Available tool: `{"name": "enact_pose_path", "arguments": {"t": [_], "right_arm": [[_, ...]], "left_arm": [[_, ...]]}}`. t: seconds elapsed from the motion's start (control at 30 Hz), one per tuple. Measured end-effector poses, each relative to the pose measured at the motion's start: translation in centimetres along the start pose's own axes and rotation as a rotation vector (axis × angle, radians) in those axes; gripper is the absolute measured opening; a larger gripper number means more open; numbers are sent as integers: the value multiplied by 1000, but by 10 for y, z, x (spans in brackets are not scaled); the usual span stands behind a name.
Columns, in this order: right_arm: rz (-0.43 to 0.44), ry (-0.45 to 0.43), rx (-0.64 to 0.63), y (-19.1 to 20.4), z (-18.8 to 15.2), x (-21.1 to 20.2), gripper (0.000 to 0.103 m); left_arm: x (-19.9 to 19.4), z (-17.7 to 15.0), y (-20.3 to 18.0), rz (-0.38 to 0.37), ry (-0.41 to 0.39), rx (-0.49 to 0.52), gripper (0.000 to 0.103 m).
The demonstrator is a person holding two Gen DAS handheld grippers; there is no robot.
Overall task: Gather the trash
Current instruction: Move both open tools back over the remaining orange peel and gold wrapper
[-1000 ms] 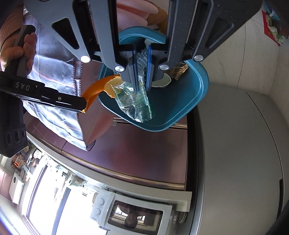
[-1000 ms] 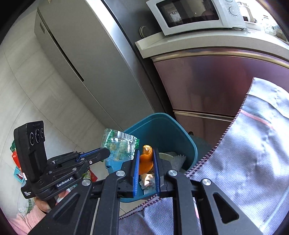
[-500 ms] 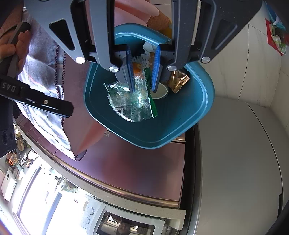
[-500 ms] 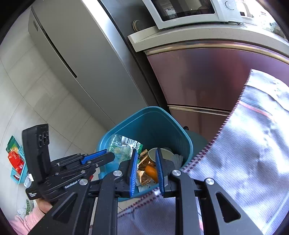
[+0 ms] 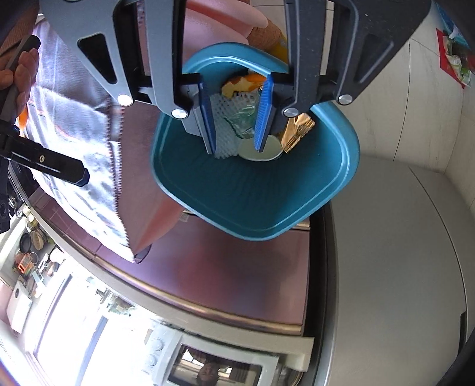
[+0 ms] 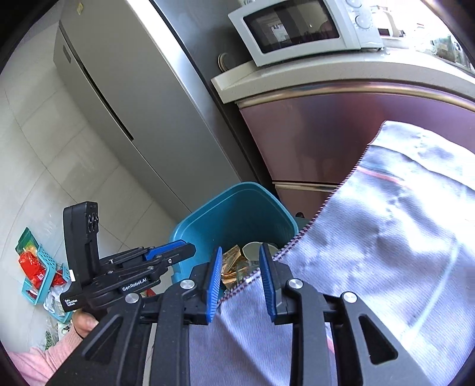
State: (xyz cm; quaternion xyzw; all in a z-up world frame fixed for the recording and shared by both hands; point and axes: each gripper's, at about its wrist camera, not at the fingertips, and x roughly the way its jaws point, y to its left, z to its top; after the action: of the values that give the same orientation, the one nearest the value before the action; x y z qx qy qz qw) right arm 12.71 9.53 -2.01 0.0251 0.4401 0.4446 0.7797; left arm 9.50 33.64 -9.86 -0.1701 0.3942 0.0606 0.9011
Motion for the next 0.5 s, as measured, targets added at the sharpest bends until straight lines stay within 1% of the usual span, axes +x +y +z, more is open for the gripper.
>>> {"name": "enact_pose_path", "arguments": {"t": [0.03,0.13,0.2,0.3,0.33,0.4,0.5], "right_arm": [[1,-7,0,0,-1,-6,26],[-3,-33,-5,-2,-8,-25,28],[-12,-54,-11,-3,-14,-41,32],[-34,-90,-15,-8,-24,-67,34],[-44,-103,-15,-10,-28,-77,34],[-71,-128,-6,-18,-38,-97,39],[-117,-161,23,-34,-52,-127,39]], "left_arm": [[-4,1,-5,-8,-13,9,28],[-21,1,-18,-40,-55,43,35],[-30,1,-31,-70,-82,69,42],[-43,-1,-54,-120,-111,119,47],[-47,-3,-62,-137,-119,139,47],[-50,-4,-82,-172,-123,178,51],[-54,-7,-111,-238,-119,223,53]]}}
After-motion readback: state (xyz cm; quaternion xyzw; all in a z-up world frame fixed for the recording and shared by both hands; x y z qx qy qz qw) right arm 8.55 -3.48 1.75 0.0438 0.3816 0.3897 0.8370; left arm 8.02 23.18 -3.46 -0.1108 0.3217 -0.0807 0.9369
